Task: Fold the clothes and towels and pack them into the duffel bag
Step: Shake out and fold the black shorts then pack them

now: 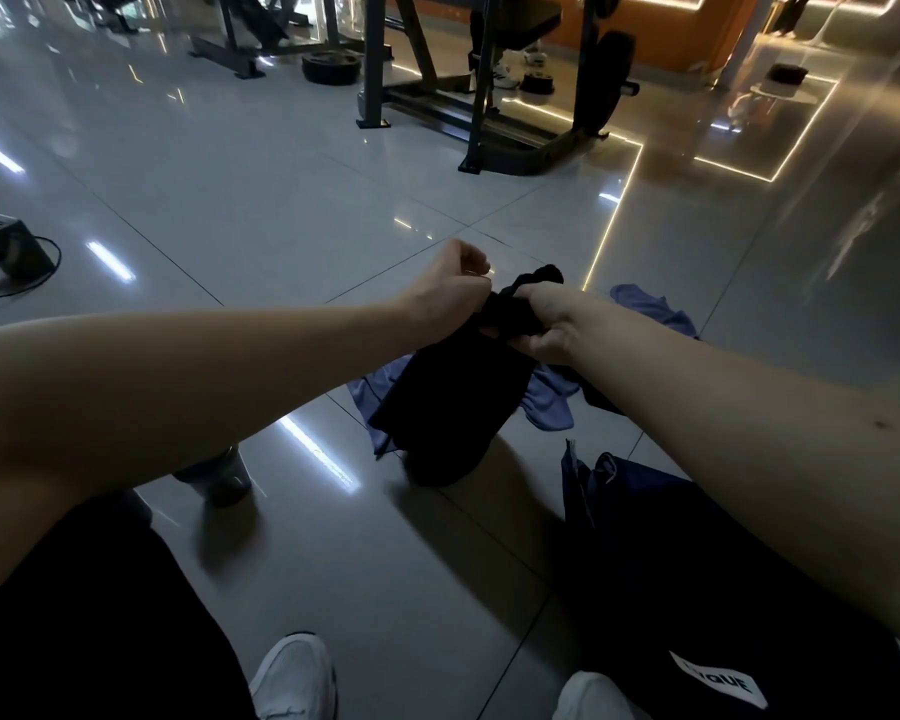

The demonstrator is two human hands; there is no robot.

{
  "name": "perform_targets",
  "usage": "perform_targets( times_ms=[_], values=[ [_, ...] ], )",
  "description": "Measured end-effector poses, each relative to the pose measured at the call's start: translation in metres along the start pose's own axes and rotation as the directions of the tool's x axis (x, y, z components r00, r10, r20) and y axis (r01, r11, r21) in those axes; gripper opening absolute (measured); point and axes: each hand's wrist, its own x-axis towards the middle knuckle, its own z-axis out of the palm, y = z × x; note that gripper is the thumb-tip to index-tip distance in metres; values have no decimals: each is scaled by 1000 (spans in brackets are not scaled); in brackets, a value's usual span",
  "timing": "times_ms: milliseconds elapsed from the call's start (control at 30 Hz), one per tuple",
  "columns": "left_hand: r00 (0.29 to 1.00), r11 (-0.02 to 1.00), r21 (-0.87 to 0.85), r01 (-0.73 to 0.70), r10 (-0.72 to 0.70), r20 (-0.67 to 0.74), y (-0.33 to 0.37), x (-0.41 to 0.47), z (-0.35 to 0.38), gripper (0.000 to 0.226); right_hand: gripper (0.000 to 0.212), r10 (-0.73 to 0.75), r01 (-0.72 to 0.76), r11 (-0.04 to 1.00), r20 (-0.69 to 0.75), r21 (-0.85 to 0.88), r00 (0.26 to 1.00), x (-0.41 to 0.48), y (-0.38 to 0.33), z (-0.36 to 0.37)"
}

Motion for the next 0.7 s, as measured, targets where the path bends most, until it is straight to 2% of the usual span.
perform_targets(
  times_ms=[33,133,233,300,367,533,700],
  values=[
    [1000,1000,17,4,-4,13,-2,0,0,54,17,-21,21,1000,3,22,1000,1,-3,1],
    [997,977,211,25,-39,65,-14,0,-4,85,23,-94,94,991,-5,97,996,1,-14,4],
    [999,944,329,-22,6,49,-37,2,-13,91,23,-132,134,972,-25,192,991,-1,-20,6],
    [1000,934,358,0,11,-29,-51,4,-16,95,17,-145,147,961,-28,234,989,-2,-22,8],
    [994,910,413,34,13,-110,-57,7,-18,89,16,-151,149,952,-13,267,988,-5,-24,11],
    [982,862,502,69,29,-185,-61,13,-26,54,16,-176,163,927,8,337,984,-11,-28,11],
    [984,836,546,53,50,-172,-70,16,-32,35,14,-207,179,910,35,375,978,-16,-34,5]
  ],
)
